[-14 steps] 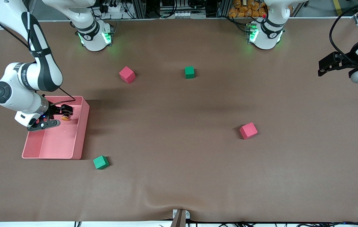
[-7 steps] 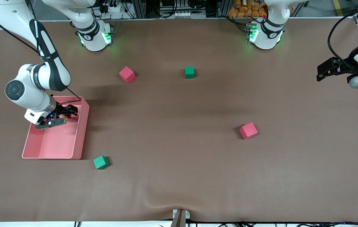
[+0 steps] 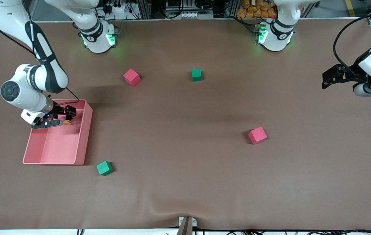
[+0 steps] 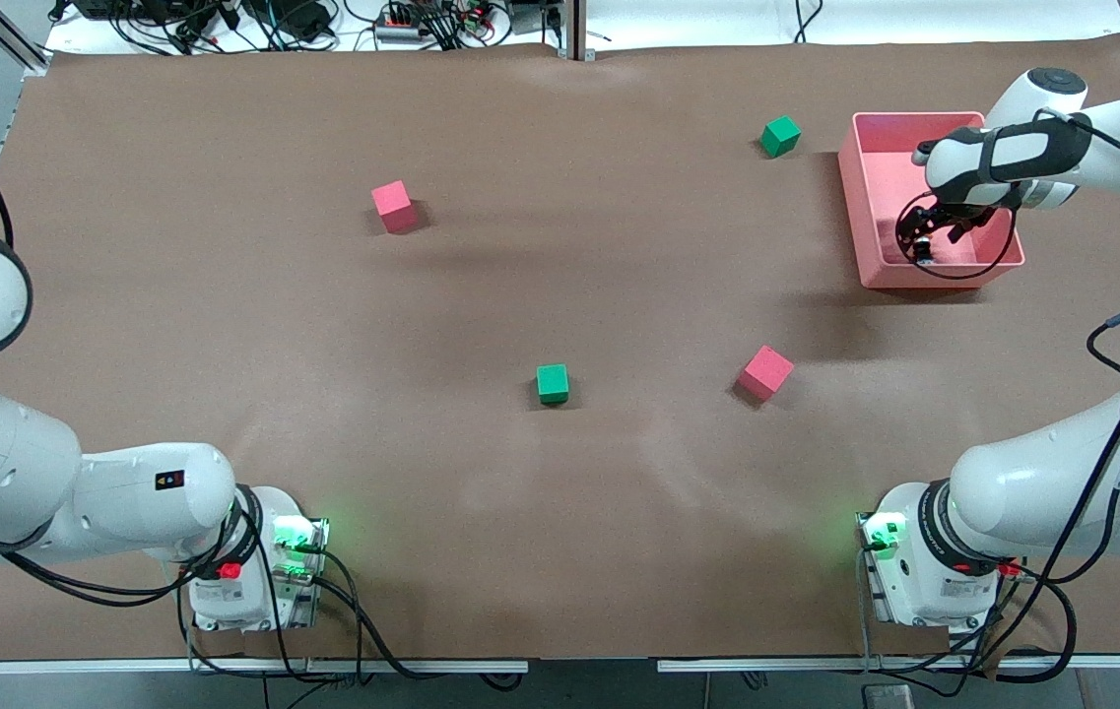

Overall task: Place and upright button with both arms
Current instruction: 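Lower the right gripper into the tray over the yellow button, then close the right gripper on the yellow button's base, then lift the button out and carry it to the table middle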

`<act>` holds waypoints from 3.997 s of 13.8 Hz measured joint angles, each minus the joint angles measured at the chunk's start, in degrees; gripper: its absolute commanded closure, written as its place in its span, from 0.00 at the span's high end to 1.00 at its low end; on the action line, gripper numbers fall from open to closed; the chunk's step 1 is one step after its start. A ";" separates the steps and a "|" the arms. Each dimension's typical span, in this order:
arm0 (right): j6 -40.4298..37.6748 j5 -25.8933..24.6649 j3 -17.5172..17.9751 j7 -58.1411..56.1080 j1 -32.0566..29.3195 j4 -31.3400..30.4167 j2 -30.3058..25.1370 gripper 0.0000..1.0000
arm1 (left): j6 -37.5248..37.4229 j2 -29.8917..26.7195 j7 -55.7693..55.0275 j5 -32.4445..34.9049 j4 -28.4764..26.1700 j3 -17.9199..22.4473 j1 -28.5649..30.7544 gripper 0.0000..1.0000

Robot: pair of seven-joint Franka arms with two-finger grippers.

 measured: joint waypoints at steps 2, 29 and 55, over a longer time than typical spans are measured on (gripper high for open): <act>0.10 0.00 0.08 0.27 0.00 -0.35 0.00 1.00 | 0.01 0.13 -0.02 0.00 0.00 0.00 0.02 1.00; 7.85 0.02 -0.06 2.42 -0.33 -2.58 6.24 1.00 | 2.01 1.03 -0.07 0.00 -0.13 -0.18 0.36 1.00; 6.94 -0.02 1.16 2.16 5.04 4.36 -3.83 0.00 | 0.86 1.03 -0.05 0.13 -0.17 0.05 0.82 1.00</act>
